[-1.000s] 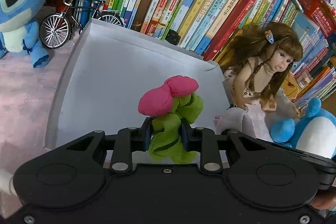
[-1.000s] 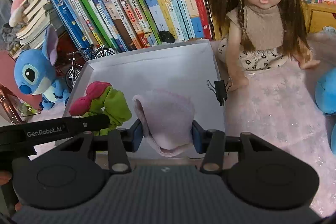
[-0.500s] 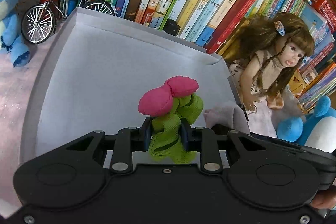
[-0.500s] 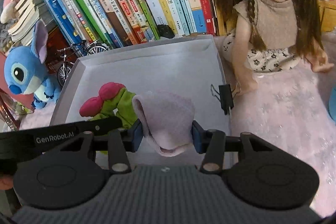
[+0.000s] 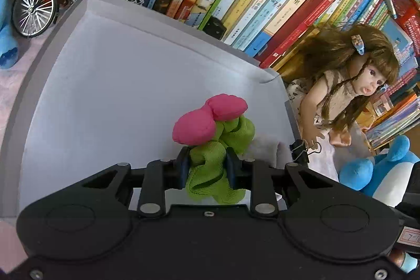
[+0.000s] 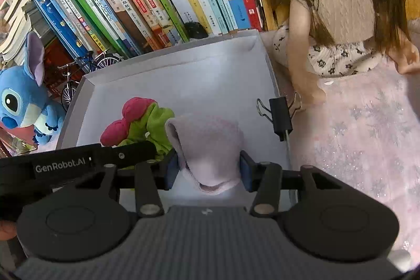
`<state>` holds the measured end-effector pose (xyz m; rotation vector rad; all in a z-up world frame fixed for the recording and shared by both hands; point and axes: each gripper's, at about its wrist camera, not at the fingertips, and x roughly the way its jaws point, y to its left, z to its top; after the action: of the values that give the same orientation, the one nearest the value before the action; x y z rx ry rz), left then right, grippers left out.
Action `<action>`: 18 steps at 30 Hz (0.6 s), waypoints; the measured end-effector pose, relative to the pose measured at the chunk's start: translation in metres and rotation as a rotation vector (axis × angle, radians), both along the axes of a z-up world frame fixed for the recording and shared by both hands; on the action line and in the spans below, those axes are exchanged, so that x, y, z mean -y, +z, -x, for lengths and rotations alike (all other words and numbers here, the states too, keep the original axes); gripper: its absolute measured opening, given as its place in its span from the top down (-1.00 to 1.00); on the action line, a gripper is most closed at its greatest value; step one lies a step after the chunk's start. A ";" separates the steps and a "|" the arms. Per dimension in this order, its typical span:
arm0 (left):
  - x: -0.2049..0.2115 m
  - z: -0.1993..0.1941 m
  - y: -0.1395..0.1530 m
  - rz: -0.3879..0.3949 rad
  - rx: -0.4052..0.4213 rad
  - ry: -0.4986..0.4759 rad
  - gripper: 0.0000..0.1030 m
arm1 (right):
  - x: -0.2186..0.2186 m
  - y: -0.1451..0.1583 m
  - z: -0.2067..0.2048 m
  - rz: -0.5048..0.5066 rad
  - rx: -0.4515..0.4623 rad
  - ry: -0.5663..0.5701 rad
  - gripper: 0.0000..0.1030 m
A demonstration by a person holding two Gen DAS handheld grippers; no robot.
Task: Organize soft objects
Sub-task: 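Open both grippers to drop the scrunchie and sock into the white tray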
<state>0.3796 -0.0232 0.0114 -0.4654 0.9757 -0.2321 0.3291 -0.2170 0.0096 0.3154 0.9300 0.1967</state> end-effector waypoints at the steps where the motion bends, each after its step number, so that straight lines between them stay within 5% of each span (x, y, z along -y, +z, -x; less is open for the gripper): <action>1: 0.000 0.001 -0.001 -0.002 0.003 -0.002 0.44 | 0.000 0.000 0.002 -0.007 0.004 -0.005 -0.13; 11: -0.016 0.021 0.028 -0.028 0.093 0.047 -0.54 | 0.006 0.021 0.022 -0.045 0.077 -0.009 -0.51; 18: -0.029 0.059 0.064 -0.064 0.193 0.027 -0.65 | 0.001 0.047 0.051 -0.022 0.165 0.031 -0.71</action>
<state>0.3208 0.0062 0.0749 -0.3900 0.7853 -0.2164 0.2781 -0.2179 0.0564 0.3004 0.7704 0.2572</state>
